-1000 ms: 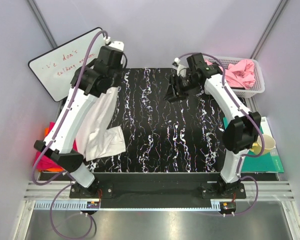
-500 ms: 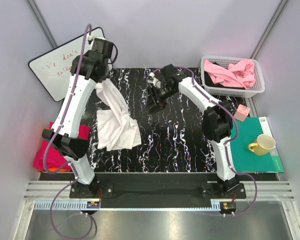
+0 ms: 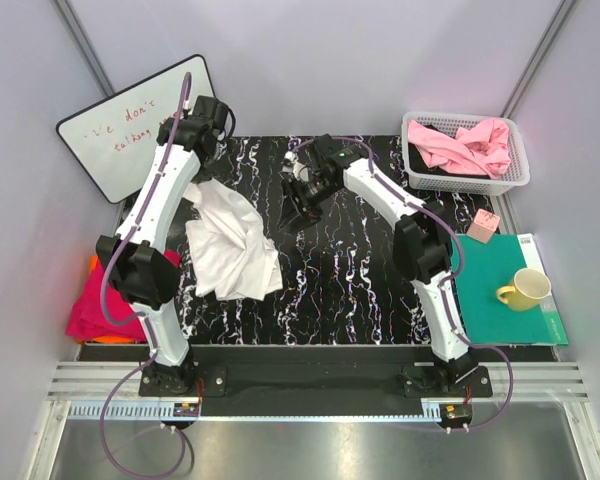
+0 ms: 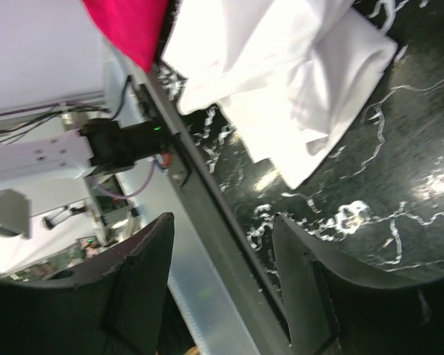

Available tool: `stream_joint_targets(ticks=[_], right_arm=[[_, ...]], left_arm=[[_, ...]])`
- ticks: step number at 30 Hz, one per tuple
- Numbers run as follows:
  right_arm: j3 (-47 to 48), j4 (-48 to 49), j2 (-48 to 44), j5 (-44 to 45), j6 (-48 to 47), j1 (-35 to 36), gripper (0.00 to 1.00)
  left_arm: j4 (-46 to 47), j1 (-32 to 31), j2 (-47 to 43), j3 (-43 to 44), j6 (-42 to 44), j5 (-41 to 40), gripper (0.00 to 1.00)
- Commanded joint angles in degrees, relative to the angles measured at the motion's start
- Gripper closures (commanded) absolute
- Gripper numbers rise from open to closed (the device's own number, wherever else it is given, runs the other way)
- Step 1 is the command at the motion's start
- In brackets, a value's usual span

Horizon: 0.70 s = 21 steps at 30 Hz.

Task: Fold and stack the t-shirts
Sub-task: Flatten out the tshirt

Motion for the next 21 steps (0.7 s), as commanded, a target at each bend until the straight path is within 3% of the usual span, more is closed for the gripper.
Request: stream_joint_targets(ticks=[1,10,21], right_arm=[[0.03,1.44,1.52,8.02,-2.79,2.57,0.36],[-4.55,6.98,5.12,14.89,-1.65,5.12,0.36],[2.91,7.42,12.07,12.87,1.34,5.82,0.37]], left_arm=[[2.93,0.26,-0.68,0.01,-0.63,2.76,1.0],[3.28,1.41,-0.59,0.19,0.42,4.6,1.0],[4.25,2.11,-0.5,-0.43,1.83,5.83,1.0]])
